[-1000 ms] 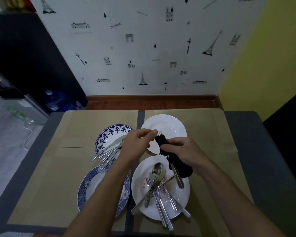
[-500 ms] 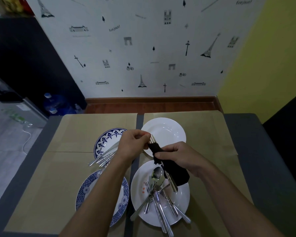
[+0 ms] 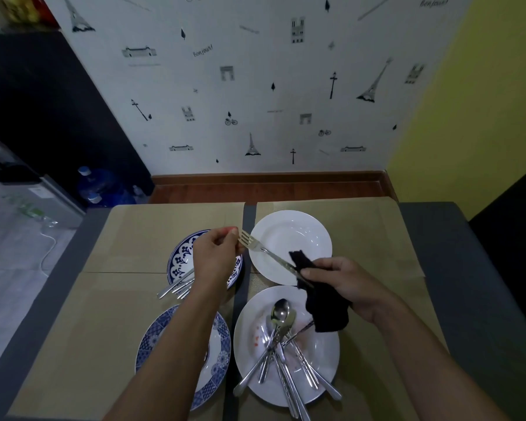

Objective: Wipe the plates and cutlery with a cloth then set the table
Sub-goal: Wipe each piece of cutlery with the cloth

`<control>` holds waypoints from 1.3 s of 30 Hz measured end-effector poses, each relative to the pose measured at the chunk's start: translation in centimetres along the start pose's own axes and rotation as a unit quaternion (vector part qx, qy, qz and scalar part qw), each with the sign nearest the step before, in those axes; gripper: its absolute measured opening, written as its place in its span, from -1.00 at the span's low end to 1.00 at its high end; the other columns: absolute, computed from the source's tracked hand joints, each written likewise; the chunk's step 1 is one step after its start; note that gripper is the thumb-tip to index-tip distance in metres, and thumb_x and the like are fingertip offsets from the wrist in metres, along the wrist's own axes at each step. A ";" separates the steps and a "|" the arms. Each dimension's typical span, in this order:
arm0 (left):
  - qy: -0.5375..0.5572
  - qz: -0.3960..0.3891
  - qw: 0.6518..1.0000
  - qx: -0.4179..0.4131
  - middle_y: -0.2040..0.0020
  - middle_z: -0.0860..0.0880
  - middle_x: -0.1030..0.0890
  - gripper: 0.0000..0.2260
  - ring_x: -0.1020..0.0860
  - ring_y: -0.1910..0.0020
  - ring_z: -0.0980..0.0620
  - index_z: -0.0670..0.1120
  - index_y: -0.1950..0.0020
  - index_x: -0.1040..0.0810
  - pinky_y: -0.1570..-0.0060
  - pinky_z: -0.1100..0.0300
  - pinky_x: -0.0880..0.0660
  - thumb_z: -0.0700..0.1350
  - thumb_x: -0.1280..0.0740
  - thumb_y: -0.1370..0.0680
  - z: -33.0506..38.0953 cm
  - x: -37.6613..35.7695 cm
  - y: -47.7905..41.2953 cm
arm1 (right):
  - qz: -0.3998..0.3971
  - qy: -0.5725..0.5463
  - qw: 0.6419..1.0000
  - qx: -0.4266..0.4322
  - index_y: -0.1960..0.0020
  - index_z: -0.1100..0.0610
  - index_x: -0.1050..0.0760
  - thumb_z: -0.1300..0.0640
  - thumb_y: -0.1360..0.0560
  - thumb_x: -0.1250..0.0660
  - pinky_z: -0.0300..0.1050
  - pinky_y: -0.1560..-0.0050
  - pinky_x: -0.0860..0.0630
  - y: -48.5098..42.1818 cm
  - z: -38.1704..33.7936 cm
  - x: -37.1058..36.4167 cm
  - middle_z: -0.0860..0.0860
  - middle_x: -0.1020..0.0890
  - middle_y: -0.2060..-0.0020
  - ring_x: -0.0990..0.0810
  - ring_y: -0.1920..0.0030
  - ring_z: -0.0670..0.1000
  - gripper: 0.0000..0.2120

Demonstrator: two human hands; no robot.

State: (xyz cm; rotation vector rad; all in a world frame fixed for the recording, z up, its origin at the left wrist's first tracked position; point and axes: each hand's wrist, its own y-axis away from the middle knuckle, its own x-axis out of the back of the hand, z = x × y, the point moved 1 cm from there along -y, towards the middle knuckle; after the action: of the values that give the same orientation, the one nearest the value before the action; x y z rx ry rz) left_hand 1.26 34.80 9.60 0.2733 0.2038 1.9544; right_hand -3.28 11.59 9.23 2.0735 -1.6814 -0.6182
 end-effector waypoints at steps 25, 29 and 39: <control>0.067 -0.122 0.985 0.107 0.17 -0.23 -0.71 -0.90 -0.70 0.21 -0.06 -0.26 -0.03 -0.65 0.15 0.20 -0.65 -0.26 -0.36 -0.60 -1.9 -0.5 1.3 | 0.277 -0.283 0.912 0.112 0.05 0.10 -0.65 0.06 -0.66 -0.33 -0.03 0.00 -0.63 -1.8 -2.6 -1.0 0.08 -0.71 0.05 -0.69 0.04 0.02 -0.81; 0.075 -0.105 0.986 0.107 0.19 -0.21 -0.71 -0.89 -0.70 0.22 -0.04 -0.24 -0.01 -0.66 0.18 0.23 -0.64 -0.25 -0.34 -0.61 -1.7 -0.6 1.2 | 0.264 -0.284 0.914 0.117 0.02 0.10 -0.67 0.05 -0.66 -0.32 -0.08 0.02 -0.64 -1.8 -2.8 -1.0 0.03 -0.74 0.08 -0.71 0.05 -0.01 -0.81; 0.048 -0.168 0.982 0.078 0.22 -0.23 -0.69 -0.89 -0.69 0.26 -0.05 -0.31 -0.02 -0.63 0.21 0.22 -0.63 -0.27 -0.39 -0.57 -0.9 -2.2 1.9 | 0.184 -0.241 0.946 0.116 -0.04 0.11 -0.72 0.03 -0.59 -0.42 0.03 0.01 -0.69 -2.1 -2.3 -1.8 0.16 -0.75 0.03 -0.74 0.02 0.13 -0.82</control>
State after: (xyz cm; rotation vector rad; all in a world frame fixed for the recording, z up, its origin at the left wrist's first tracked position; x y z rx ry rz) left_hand 0.14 31.97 9.06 0.2303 0.4385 1.6196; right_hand -0.62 13.84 10.16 1.7624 -2.4500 -0.8854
